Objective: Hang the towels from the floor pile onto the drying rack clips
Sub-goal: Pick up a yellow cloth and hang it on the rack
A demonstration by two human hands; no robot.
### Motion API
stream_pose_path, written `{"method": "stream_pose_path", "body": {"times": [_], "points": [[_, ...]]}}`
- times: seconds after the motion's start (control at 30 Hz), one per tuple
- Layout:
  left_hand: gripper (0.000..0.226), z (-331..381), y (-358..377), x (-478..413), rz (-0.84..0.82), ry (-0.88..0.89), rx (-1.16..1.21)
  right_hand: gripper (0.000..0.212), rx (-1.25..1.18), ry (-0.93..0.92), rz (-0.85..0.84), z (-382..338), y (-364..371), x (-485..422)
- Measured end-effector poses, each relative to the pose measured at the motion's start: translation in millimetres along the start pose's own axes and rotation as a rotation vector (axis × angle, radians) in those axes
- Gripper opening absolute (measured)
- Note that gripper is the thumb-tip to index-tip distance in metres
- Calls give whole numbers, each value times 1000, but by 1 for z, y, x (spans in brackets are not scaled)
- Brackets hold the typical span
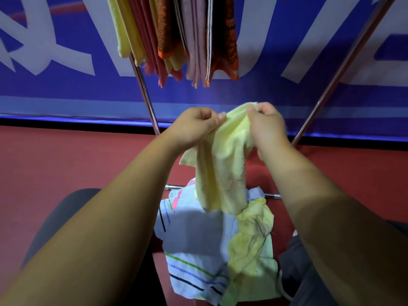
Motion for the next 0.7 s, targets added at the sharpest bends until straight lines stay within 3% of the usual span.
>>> {"method": "stream_pose_path", "body": {"times": [0.17,0.33,0.4,0.5,0.6,0.7], "points": [[33,0,-5,5,-79,41,-400,18,-97,61,182,9,-30,-8],[11,-28,-8,4,-136,-3,-878,19,-157,42,208,2,-39,-6],[15,-37,-11,5,-135,-41,-944,19,-222,53,187,-1,-39,-5],[23,-37,-16,4,-113,-55,-952,16,-415,131,92,-2,-26,-2],[28,-38,-10,7,-191,-101,-941,12,-669,216,-121,-7,1,4],[22,-53,-4,13,-276,-226,-839,16,-555,214,-342,-16,22,17]]}}
Point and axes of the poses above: each hand's wrist, its own x-axis away from the middle knuckle, its own y-axis out of the palm, z = x × y, the point moved 9 cm from there along -x, towards the middle knuckle, and after that the axes turned 8 degrees about -x, right-handed, at the moved point
